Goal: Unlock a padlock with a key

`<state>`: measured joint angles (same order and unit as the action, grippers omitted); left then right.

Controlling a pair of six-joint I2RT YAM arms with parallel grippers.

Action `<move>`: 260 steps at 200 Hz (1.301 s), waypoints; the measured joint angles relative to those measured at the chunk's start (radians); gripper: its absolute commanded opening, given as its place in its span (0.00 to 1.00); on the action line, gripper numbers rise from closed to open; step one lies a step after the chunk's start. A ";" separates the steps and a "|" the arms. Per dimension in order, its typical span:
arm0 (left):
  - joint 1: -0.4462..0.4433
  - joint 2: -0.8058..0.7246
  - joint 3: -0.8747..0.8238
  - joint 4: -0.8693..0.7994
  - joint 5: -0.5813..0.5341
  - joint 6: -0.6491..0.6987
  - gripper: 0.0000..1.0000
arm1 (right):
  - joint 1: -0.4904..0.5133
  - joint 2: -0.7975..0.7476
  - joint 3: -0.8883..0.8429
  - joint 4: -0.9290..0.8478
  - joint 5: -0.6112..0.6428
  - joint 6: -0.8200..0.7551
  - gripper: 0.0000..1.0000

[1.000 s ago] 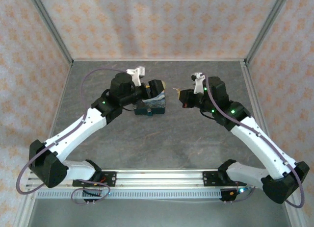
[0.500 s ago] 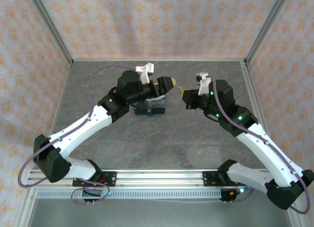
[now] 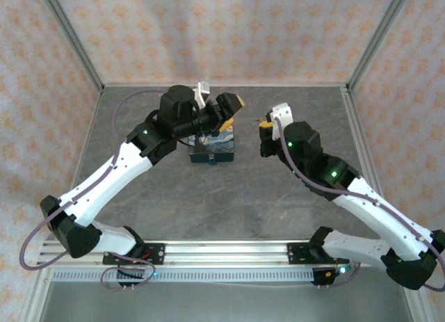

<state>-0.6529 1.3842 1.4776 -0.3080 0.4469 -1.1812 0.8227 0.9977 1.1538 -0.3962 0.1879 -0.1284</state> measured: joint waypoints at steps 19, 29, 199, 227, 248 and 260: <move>-0.002 0.034 0.041 -0.052 0.022 -0.052 0.75 | 0.038 0.003 0.000 0.041 0.061 -0.069 0.00; -0.002 0.050 0.058 -0.082 0.026 -0.071 0.75 | 0.055 0.006 0.000 0.061 0.090 -0.105 0.00; -0.008 0.098 0.106 -0.127 0.097 -0.212 0.43 | 0.221 0.102 -0.031 0.231 0.333 -0.401 0.00; -0.007 0.098 0.102 -0.120 0.097 -0.225 0.46 | 0.224 0.102 -0.046 0.258 0.359 -0.435 0.00; -0.003 0.098 0.095 -0.115 0.097 -0.232 0.45 | 0.229 0.102 -0.063 0.278 0.375 -0.459 0.00; 0.000 0.097 0.092 -0.114 0.096 -0.233 0.41 | 0.232 0.102 -0.073 0.285 0.381 -0.470 0.00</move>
<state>-0.6533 1.4815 1.5692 -0.4221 0.5426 -1.4139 1.0542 1.0996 1.0809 -0.1112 0.5694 -0.5983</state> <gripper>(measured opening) 0.447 0.048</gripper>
